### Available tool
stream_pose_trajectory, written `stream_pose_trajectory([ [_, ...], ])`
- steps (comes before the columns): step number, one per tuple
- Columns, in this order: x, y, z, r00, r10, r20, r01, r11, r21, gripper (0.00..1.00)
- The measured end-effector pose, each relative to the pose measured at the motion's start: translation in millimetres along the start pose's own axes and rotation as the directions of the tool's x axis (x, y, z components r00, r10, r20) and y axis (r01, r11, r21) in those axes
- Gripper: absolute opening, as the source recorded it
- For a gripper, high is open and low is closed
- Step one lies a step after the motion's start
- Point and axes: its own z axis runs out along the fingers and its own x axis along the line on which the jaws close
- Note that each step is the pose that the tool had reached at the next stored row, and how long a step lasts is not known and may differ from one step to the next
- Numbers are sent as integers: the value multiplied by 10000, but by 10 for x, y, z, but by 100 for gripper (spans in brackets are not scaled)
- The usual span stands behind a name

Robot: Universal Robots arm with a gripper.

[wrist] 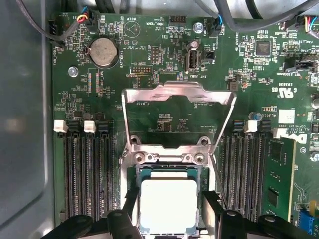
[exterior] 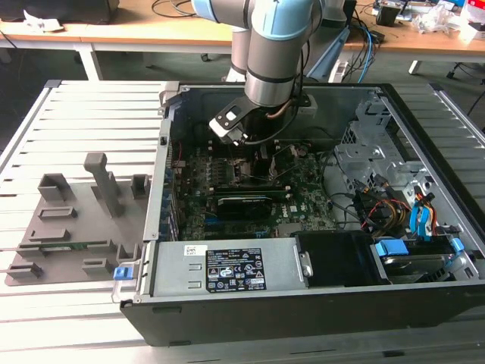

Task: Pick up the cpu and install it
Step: 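Place the cpu into insertion slot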

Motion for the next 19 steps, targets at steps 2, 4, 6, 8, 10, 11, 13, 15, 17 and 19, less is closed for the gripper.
stream_pose_trajectory([
  [2, 2, -5, -111, 10000, -2, 0, 2, 10000, -1, 62],
  [4, 1, -8, -149, 10000, -1, 0, 1, 10000, -1, 62],
  [6, 1, -11, -220, 10000, -1, 0, 1, 10000, -1, 62],
  [8, -2, -15, -286, 10000, -1, -1, 1, 10000, -1, 54],
  [10, -5, -20, -372, 10000, -1, 0, 1, 10000, 0, 41],
  [11, -7, -23, -439, 10000, 0, -1, 0, 10000, -1, 35],
  [13, -12, -29, -549, 10000, -1, 0, 1, 10000, -1, 17],
  [15, -14, -34, -660, 10000, -2, -1, 2, 10000, -1, 11],
  [17, -17, -40, -762, 10000, -2, -2, 2, 10000, -1, 11],
  [19, -17, -40, -762, 10000, -1, -8, 1, 10000, -2, 11],
])
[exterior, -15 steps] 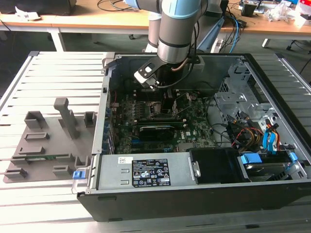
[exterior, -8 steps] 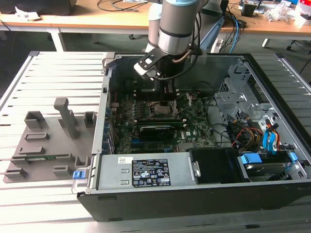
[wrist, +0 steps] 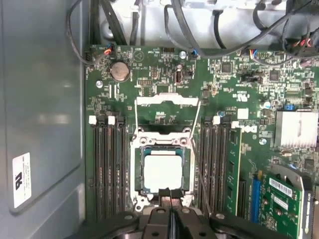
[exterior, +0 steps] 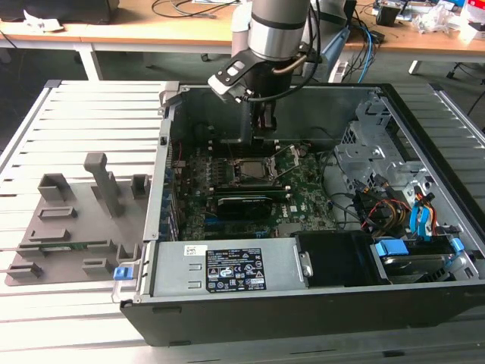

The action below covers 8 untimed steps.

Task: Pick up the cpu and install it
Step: 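Place the cpu into insertion slot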

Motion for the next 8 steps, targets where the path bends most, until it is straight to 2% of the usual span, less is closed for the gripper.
stream_pose_trajectory([
  [1, 0, 0, -1, 10000, 0, 1, 0, 10000, 2, 11],
  [2, -1, -1, -1, 10000, 9, 6, -9, 9997, -234, 11],
  [3, 0, 0, 2, 10000, 16, 4, -15, 9992, -398, 11],
  [8, 0, 0, 1, 10000, 25, 7, -24, 9979, -648, 11],
])
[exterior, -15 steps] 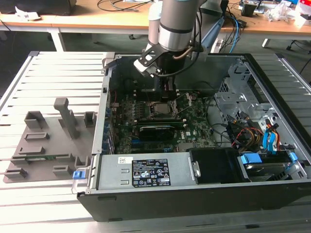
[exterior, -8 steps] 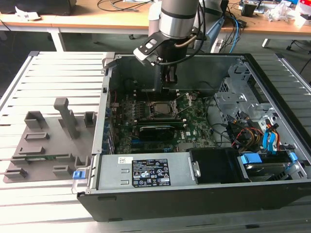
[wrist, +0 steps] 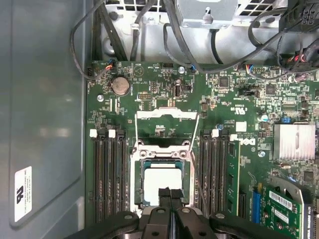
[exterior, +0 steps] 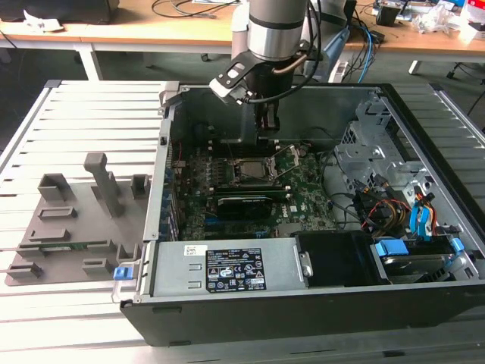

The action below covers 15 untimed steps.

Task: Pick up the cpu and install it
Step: 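Place the cpu into insertion slot, then close the cpu cover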

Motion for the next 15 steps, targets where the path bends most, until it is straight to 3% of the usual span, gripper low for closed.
stream_pose_trajectory([
  [6, 0, 0, 0, 10000, 8, 2, -8, 9997, -229, 11],
  [10, 0, 2, 0, 10000, 18, 4, -17, 9988, -496, 11],
  [15, -3, 301, 3, 10000, 17, 24, -16, 9990, -455, 11],
])
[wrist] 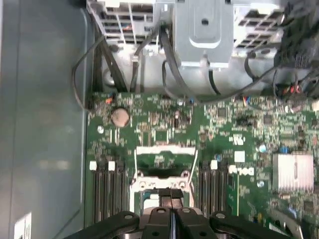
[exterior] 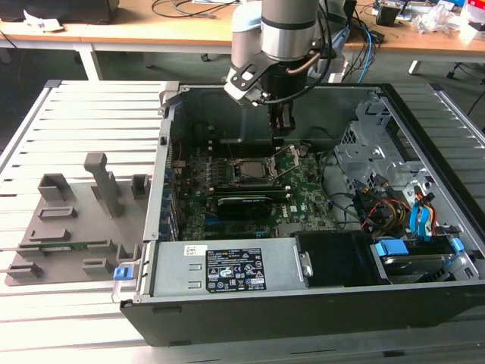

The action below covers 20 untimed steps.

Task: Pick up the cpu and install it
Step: 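Close the cpu cover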

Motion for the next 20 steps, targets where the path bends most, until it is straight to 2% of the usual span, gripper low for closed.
stream_pose_trajectory([
  [1, 0, 143, 10, 10000, -3, -3, 3, 10000, 45, 11],
  [2, -1, 315, 24, 10000, -7, -4, 7, 9999, 123, 11],
  [3, -2, 393, 36, 10000, -8, -1, 8, 9999, 169, 11],
  [5, 0, 478, 62, 10000, -11, 1, 11, 9997, 244, 11],
  [6, 4, 540, 103, 10000, -13, -1, 13, 9995, 313, 11],
  [7, 6, 572, 143, 10000, -15, -2, 15, 9994, 347, 11],
  [11, 13, 573, 294, 10000, -19, -2, 19, 9993, 376, 11],
  [14, 14, 458, 292, 10000, -16, -5, 16, 9993, 376, 11],
  [20, 15, 315, 282, 10000, -17, -4, 17, 9993, 367, 11],
])
